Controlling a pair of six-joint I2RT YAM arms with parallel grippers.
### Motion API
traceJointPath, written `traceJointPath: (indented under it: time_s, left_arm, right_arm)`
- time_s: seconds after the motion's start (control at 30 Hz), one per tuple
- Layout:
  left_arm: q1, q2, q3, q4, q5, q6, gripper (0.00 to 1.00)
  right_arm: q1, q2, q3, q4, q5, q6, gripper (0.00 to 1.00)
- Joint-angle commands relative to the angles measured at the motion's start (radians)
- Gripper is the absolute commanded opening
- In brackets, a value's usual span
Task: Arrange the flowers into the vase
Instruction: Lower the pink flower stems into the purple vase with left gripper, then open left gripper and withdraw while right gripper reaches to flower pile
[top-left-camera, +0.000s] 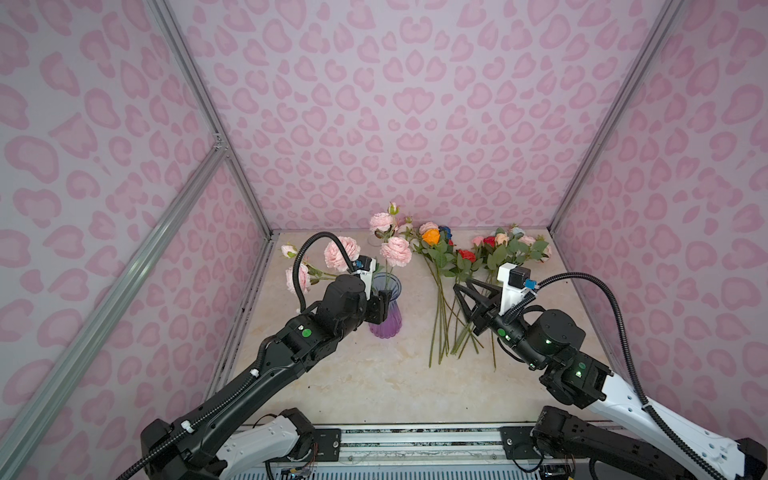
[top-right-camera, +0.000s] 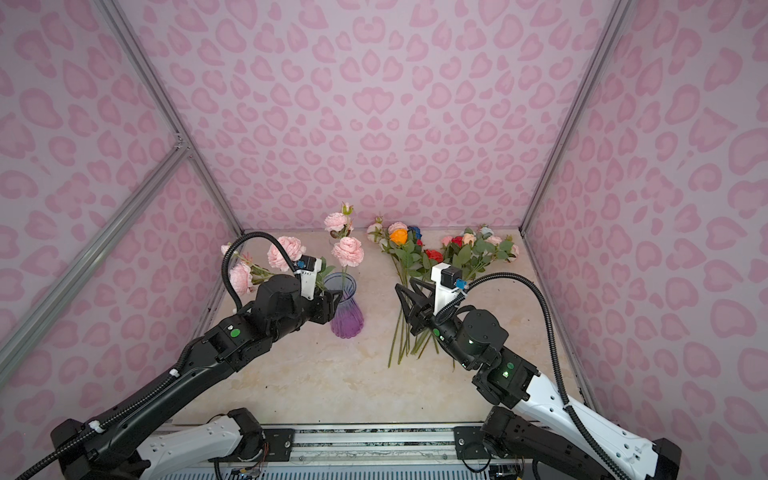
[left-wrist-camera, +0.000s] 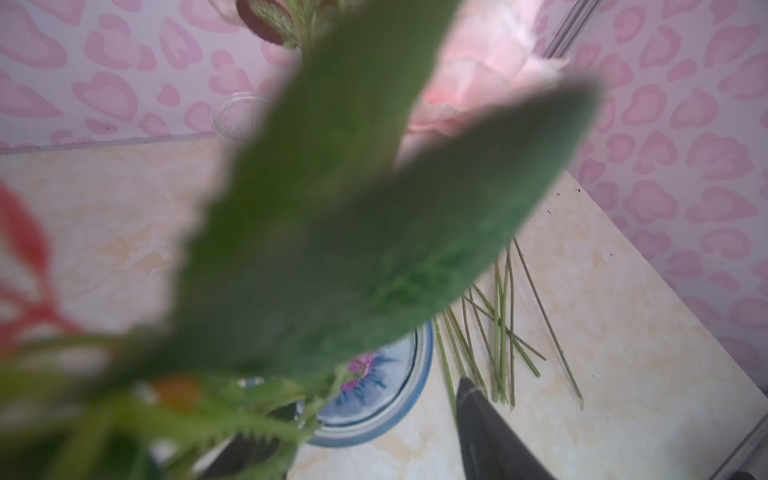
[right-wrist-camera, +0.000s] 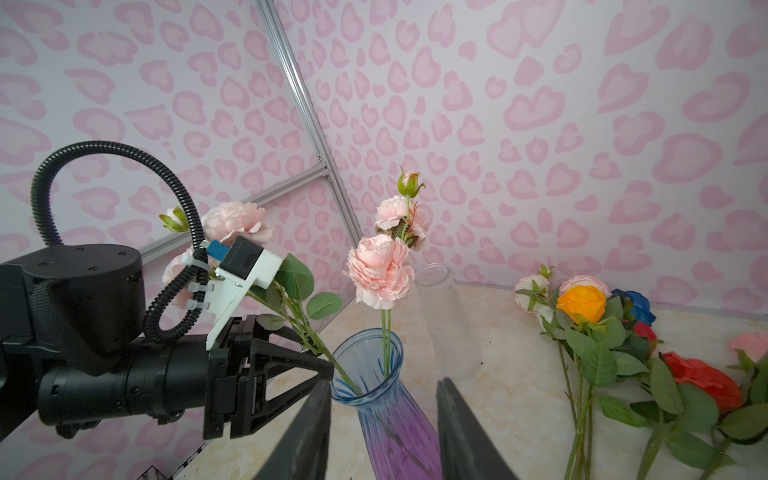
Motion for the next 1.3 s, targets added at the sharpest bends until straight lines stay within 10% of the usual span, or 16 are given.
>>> traceJointPath:
  time_s: [0.0, 0.37, 0.8, 1.27]
  left_arm:
    - [0.002, 0.016, 0.054, -0.152, 0.067, -0.013, 0.62]
    - [0.008, 0.096, 0.207, -0.373, 0.048, 0.065, 0.62]
    - [0.006, 0.089, 0.233, -0.317, 0.335, 0.13, 0.59]
    - [-0.014, -0.251, -0.032, 0.112, 0.321, 0.066, 0.55]
  right_arm:
    - [-0.001, -0.001, 0.002, -0.01, 0.01, -0.001, 0.43]
    - [-0.003, -0.008, 0.006, -0.023, 0.015, 0.003, 0.44]
    - [-0.058, 0.027, 0.02, -0.078, 0.01, 0.015, 0.45]
    - [-0.35, 0.272, 0.043, -0.26, -0.071, 0.183, 0.28]
